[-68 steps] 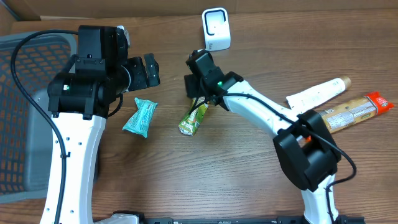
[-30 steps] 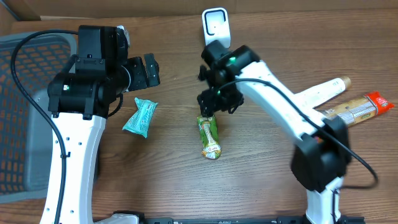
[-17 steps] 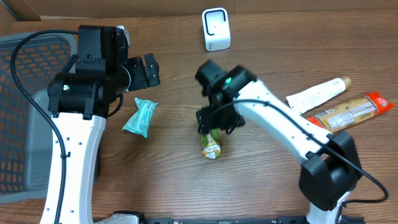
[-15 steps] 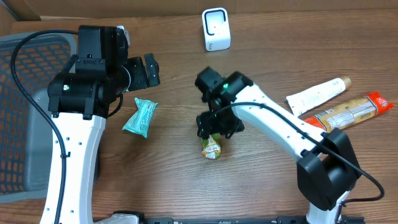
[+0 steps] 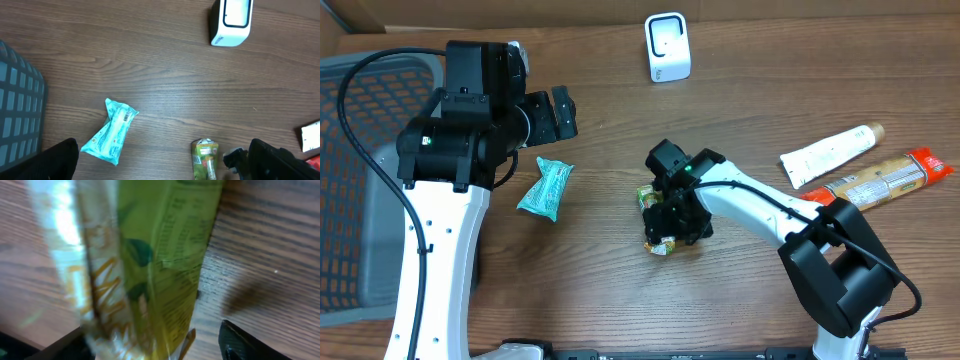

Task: Scan the item barcode
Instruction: 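Regrasp the tea pouch at its middle with the right gripper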

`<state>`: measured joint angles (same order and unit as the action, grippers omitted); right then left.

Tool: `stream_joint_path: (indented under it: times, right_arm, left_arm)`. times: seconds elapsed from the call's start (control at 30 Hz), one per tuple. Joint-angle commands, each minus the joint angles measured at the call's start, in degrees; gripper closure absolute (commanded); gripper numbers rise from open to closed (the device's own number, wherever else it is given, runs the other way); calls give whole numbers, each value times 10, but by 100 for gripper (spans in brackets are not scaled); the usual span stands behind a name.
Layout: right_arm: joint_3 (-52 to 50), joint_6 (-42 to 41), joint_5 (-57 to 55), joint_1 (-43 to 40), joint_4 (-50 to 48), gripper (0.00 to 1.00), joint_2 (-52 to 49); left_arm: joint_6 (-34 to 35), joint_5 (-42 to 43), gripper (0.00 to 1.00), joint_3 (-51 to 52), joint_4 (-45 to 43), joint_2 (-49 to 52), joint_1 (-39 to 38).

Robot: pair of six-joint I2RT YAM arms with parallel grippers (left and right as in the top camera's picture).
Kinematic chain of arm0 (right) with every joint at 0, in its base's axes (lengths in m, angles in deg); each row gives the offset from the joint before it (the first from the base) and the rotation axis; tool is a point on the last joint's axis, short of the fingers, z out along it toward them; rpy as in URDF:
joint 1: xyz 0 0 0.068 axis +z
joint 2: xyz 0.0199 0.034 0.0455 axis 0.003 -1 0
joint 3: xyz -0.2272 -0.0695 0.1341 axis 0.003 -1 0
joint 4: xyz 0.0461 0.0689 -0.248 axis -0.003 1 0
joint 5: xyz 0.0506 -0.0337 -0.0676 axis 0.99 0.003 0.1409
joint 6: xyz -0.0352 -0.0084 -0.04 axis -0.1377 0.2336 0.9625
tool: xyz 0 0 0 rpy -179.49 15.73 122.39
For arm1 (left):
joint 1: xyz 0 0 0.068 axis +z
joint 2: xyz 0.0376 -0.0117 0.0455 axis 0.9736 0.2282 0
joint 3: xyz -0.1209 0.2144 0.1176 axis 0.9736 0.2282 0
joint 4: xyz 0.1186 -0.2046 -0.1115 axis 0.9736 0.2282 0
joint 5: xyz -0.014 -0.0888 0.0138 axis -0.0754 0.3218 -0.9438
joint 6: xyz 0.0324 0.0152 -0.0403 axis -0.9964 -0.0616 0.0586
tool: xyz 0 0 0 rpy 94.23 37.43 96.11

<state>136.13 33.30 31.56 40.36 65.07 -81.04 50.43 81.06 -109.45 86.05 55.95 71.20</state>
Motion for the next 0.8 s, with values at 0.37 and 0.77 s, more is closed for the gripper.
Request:
stream_joint_path:
  times: [0.37, 0.77]
  right_arm:
    - [-16, -32, 8, 1, -56, 52, 3]
    - [0, 8, 93, -13, -57, 82, 23]
  left_arm:
    - [-7, 2, 0, -5, 0, 1, -1]
    - [-7, 2, 0, -5, 0, 1, -1]
